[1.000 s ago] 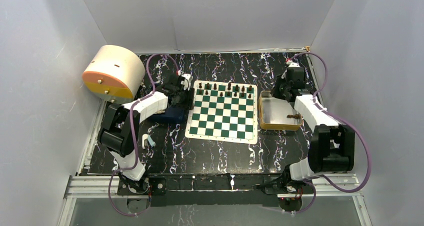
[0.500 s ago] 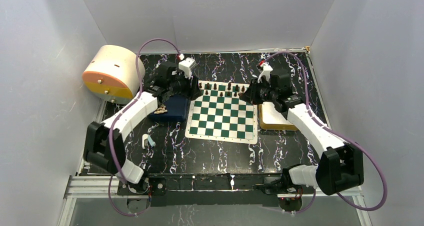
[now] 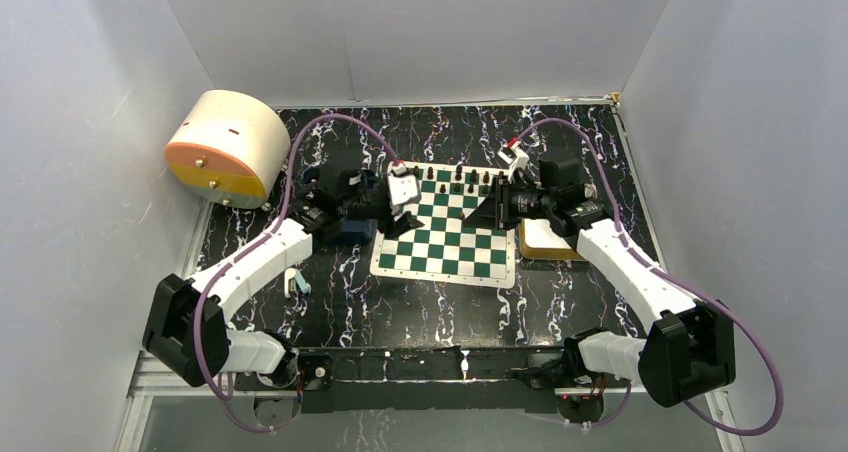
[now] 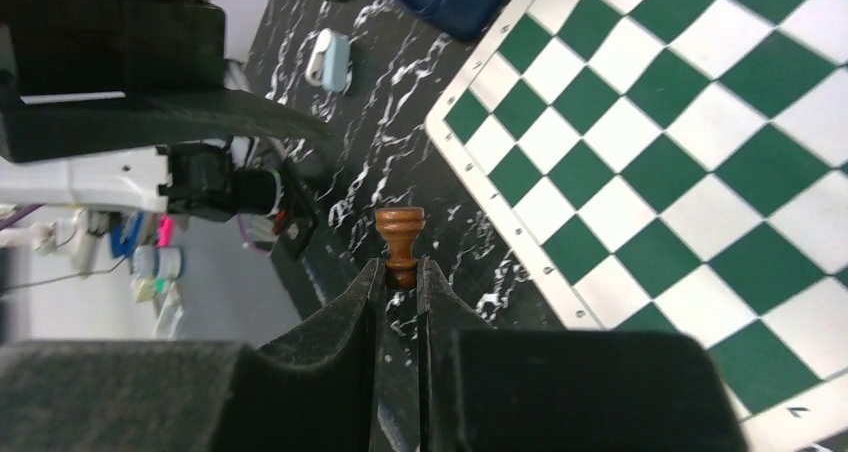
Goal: Set up the chess pieces on the board
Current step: Pick up the chess piece from the storage box.
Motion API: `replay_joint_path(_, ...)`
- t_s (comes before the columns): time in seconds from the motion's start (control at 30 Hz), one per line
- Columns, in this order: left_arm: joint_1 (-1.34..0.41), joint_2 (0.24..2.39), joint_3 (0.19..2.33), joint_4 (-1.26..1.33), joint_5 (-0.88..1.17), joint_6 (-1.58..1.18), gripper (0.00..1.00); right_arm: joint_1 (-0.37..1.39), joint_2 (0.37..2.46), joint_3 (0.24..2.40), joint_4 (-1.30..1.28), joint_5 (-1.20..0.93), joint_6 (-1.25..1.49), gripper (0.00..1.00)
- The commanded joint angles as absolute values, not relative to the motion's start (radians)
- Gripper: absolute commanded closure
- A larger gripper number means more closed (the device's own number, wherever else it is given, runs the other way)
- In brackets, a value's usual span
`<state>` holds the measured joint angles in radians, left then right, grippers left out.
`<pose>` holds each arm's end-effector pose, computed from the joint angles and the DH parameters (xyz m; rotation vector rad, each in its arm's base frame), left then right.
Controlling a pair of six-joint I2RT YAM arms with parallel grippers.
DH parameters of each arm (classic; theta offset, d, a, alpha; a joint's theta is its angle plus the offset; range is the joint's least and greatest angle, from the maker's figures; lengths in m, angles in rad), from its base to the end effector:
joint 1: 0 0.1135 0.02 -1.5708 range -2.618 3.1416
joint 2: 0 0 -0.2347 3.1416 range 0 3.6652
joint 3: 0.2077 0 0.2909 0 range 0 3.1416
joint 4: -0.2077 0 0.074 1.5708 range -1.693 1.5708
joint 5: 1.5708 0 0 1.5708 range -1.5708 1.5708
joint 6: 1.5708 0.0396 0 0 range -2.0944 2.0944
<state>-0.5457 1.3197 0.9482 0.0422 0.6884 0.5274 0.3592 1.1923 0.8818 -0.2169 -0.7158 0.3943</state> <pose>0.2841 -0.2019 0.2596 1.3286 1.3231 -0.6630 0.2833 0.1341 0.2495 -0.4208 2.1396 1.1923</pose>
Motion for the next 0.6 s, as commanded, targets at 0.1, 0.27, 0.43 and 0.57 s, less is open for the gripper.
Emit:
replay_joint_path(0.1, -0.634, 1.312, 0.978, 0.006, 0.705, 0.718, 0.43, 0.402, 1.241, 0.908, -0.246, -0.83, 0.448, 0.84)
replay_joint_path(0.27, -0.664, 1.296, 0.968, -0.024, 0.707, 0.767, 0.4, 0.461, 1.308, 0.942, -0.271, -0.837, 0.465, 0.84)
replay_joint_path(0.43, -0.675, 1.299, 0.987, -0.106, 0.729, 0.827, 0.42, 0.506, 1.35, 0.971, -0.251, -0.832, 0.494, 0.83)
replay_joint_path(0.57, -0.685, 1.297, 0.986, -0.185, 0.74, 0.883, 0.42, 0.525, 1.362, 0.988, -0.217, -0.823, 0.525, 0.83)
